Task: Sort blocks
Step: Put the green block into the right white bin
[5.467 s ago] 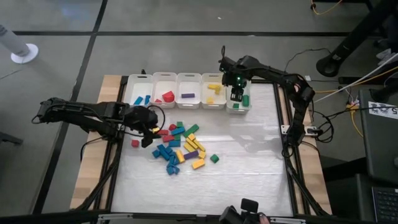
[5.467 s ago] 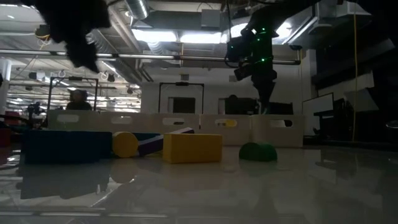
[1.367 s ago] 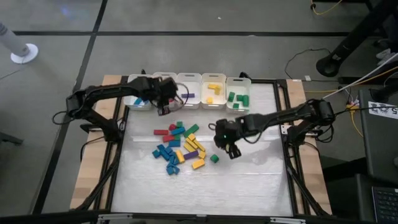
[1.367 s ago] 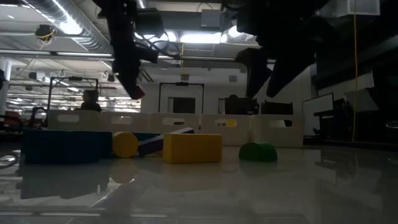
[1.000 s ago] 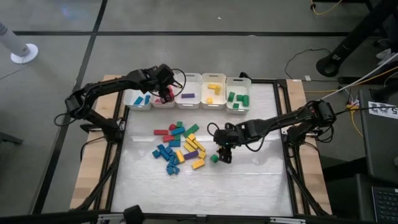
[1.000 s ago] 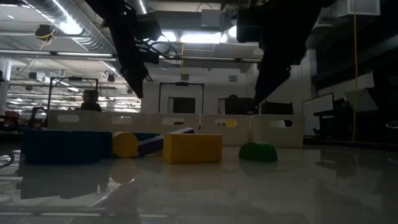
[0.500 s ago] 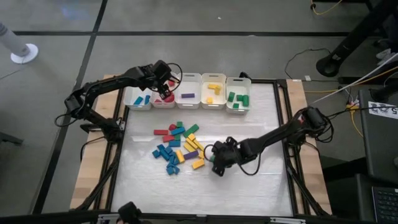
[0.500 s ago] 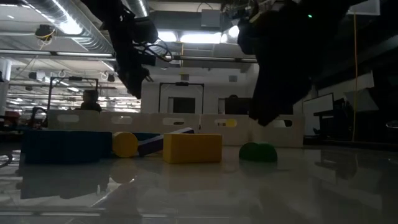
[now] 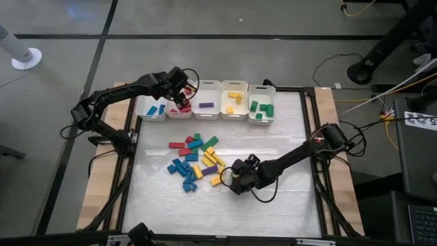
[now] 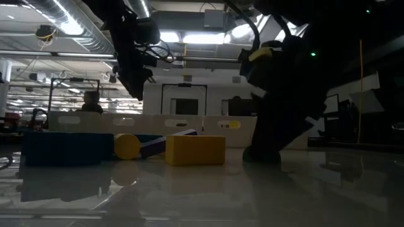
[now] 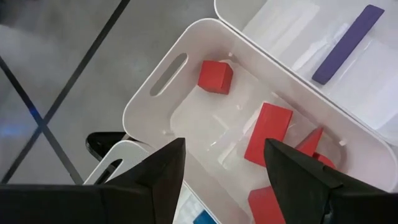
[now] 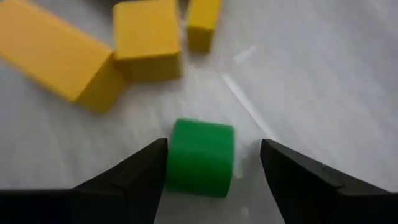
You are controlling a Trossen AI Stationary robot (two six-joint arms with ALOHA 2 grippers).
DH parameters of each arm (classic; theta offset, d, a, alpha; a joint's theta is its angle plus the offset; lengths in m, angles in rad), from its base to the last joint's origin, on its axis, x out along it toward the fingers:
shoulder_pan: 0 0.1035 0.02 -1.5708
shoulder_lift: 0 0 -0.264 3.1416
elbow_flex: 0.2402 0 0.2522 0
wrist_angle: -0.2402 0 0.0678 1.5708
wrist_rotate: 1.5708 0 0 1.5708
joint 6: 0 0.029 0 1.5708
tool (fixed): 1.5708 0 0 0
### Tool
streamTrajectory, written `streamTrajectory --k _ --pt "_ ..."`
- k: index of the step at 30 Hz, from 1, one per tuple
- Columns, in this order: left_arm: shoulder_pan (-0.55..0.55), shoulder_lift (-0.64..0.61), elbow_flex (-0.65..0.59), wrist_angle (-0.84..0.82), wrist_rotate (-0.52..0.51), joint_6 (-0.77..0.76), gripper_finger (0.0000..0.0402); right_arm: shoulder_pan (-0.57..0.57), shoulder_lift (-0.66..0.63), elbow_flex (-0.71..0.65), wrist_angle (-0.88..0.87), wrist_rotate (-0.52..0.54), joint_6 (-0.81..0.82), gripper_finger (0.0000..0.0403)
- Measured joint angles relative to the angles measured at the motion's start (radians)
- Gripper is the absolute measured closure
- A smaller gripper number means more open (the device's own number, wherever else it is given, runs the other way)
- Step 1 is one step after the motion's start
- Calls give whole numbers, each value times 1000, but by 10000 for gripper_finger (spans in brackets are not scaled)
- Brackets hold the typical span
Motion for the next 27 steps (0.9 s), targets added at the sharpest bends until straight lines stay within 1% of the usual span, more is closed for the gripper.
streamTrajectory --k 3,5,8,14,16,22,27 --pt "-4 0 0 -1 0 -1 196 -1 1 0 -4 27 5 172" --pt "-10 0 0 -10 0 1 196 -1 2 0 -4 26 5 207" --pt "-23 0 0 -45 0 3 196 -1 2 0 -3 28 -7 271" --pt "-63 0 -1 -130 1 3 196 -12 -19 0 -7 26 -84 275" --pt "-82 0 -1 -167 21 3 196 -28 -43 0 -17 25 -104 275" --pt "-153 0 -1 -289 173 -43 196 -112 -156 0 -130 35 -182 275" --pt "-231 0 -1 -348 289 -96 196 -216 -278 0 -226 49 -289 273"
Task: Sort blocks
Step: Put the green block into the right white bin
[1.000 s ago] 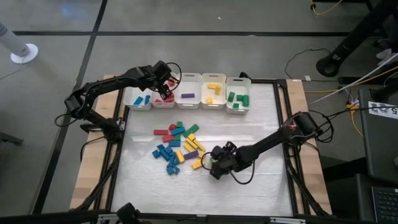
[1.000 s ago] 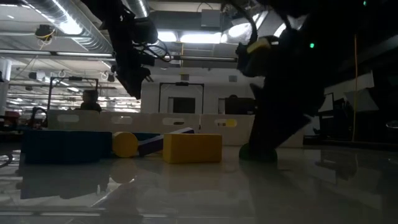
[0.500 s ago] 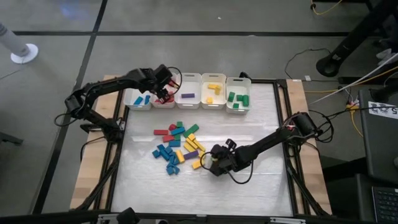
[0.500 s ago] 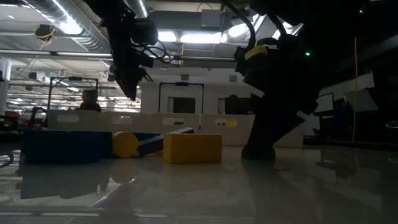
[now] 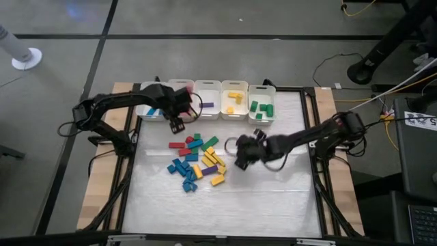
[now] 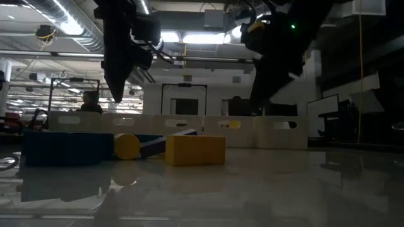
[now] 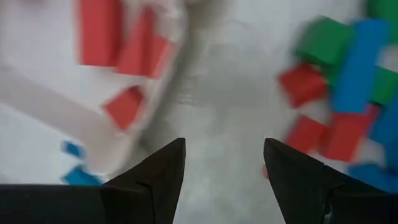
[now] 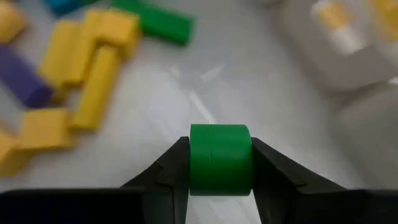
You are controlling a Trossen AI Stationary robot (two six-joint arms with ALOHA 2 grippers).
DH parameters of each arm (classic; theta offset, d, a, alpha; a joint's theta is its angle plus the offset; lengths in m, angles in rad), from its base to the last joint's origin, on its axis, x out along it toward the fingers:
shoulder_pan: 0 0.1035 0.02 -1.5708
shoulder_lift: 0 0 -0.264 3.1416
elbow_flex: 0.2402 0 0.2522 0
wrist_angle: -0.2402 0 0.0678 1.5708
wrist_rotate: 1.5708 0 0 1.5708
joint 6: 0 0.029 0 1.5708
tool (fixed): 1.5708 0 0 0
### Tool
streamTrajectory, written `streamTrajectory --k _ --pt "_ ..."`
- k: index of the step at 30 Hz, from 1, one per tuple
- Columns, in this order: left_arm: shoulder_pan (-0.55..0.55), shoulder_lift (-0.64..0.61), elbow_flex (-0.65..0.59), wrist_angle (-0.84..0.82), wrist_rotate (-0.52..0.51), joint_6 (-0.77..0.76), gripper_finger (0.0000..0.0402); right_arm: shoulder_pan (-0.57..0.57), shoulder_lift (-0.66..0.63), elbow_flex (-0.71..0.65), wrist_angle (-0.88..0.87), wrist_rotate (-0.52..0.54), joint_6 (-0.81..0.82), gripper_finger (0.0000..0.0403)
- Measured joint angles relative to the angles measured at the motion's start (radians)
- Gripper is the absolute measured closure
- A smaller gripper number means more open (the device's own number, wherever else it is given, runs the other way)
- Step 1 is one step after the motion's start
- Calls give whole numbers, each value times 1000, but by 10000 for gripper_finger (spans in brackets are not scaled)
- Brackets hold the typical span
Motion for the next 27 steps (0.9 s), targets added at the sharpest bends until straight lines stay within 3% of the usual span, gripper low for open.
streamTrajectory --k 9,18,23,27 --pt "-167 0 -14 3 66 -25 196 -248 -163 0 -128 117 -280 269" --pt "-268 0 -88 12 65 -44 196 -543 -158 1 -110 108 -636 256" --pt "-285 0 -135 10 63 -62 196 -659 -158 1 -97 100 -644 223" --pt "-287 0 -173 12 63 -64 196 -723 -158 1 -81 -2 -644 199"
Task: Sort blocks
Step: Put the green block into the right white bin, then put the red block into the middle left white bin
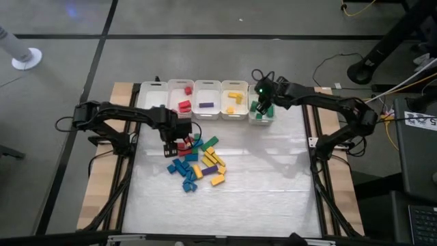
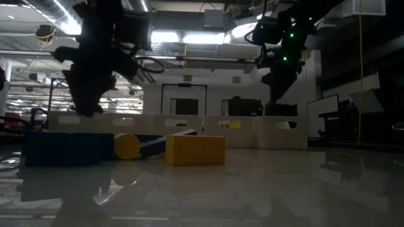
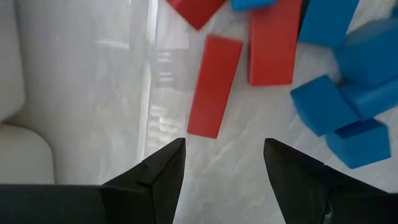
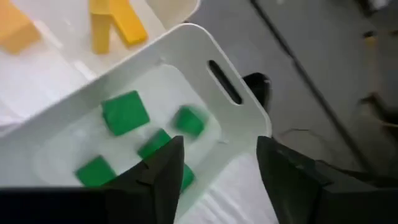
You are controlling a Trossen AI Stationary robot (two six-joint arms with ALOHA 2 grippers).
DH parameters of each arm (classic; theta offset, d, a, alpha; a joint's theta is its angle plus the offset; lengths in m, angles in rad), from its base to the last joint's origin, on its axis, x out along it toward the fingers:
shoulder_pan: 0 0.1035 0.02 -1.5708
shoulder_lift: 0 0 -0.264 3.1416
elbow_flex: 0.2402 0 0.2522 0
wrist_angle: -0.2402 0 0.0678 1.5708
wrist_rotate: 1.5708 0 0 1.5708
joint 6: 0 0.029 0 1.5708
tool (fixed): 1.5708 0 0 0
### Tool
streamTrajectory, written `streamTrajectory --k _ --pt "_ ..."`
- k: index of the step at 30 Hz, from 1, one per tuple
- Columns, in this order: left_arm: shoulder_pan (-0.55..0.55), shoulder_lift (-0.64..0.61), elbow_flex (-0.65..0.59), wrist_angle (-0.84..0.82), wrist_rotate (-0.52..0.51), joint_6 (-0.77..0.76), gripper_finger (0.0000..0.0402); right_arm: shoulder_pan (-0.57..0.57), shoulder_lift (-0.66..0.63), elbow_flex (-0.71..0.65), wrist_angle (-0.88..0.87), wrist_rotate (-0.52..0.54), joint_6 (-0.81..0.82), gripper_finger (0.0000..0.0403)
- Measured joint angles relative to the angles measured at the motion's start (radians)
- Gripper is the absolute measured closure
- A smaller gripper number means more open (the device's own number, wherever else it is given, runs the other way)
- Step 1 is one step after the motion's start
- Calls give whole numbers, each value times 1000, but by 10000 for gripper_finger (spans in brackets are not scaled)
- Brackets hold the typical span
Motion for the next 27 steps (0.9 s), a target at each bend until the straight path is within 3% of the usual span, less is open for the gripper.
streamTrajectory --k 6,11,17,23,27 --pt "-4 0 -49 21 1 -17 196 -33 4 0 32 -79 2 166" --pt "-4 0 -125 169 0 -11 196 -30 4 0 51 -85 2 152" --pt "-3 0 -199 323 -8 -13 196 -30 4 0 72 -184 3 151" --pt "-3 0 -224 337 -11 -13 201 -30 4 0 103 -405 14 151" --pt "-3 0 -235 347 -12 -11 231 -24 4 0 138 -556 56 151"
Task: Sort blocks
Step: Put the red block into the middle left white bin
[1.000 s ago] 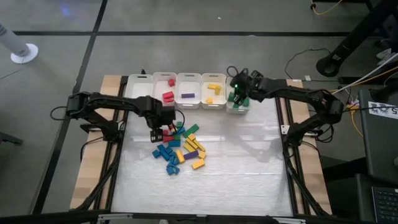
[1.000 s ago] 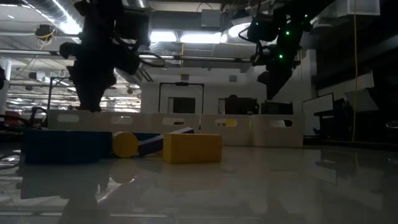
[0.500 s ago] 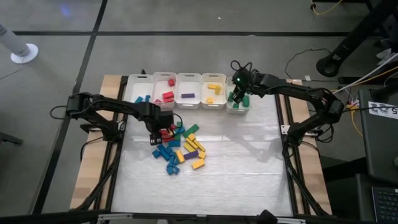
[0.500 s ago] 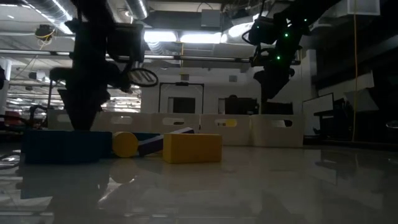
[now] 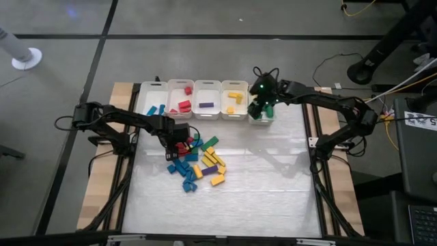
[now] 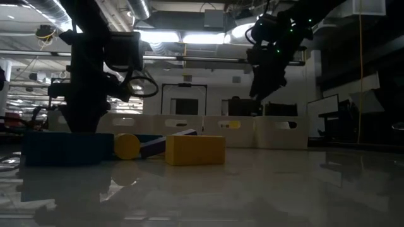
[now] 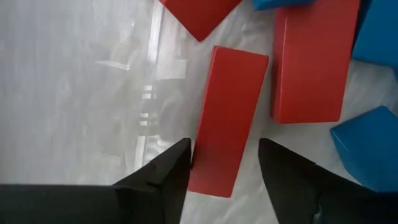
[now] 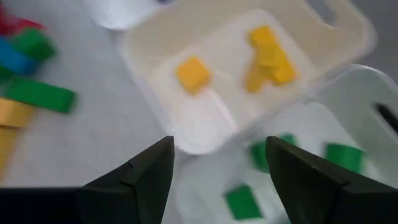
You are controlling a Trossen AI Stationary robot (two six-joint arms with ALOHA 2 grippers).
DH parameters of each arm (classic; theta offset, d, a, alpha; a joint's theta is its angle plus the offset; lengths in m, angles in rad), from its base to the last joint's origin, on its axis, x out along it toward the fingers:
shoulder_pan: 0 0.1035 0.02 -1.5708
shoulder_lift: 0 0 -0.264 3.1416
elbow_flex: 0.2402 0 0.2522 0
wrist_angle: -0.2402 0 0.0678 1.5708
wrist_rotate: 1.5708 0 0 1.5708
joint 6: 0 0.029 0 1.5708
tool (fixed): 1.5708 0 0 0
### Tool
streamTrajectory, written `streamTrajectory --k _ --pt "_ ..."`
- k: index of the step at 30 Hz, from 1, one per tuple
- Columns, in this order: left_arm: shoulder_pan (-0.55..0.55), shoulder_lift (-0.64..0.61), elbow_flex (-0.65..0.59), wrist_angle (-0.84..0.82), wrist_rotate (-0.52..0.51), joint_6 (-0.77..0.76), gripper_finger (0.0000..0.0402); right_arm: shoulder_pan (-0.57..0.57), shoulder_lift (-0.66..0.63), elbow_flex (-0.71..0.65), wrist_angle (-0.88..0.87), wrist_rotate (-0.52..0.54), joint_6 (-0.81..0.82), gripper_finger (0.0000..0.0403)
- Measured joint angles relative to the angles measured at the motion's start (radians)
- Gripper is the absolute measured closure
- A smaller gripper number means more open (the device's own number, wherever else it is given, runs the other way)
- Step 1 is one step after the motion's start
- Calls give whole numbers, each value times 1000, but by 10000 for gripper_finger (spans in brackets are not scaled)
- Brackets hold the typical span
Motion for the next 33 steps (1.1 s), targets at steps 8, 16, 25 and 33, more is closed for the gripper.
streamTrajectory --k 8,16,25,33 --pt "1 0 0 1 0 0 311 106 0 0 75 -60 -15 151" --pt "2 0 1 0 0 -7 318 254 0 0 110 -60 -16 151" --pt "2 2 102 -164 -2 38 317 398 0 0 125 -43 -67 151" --pt "2 0 230 -282 -3 107 314 497 43 0 227 46 -74 151"
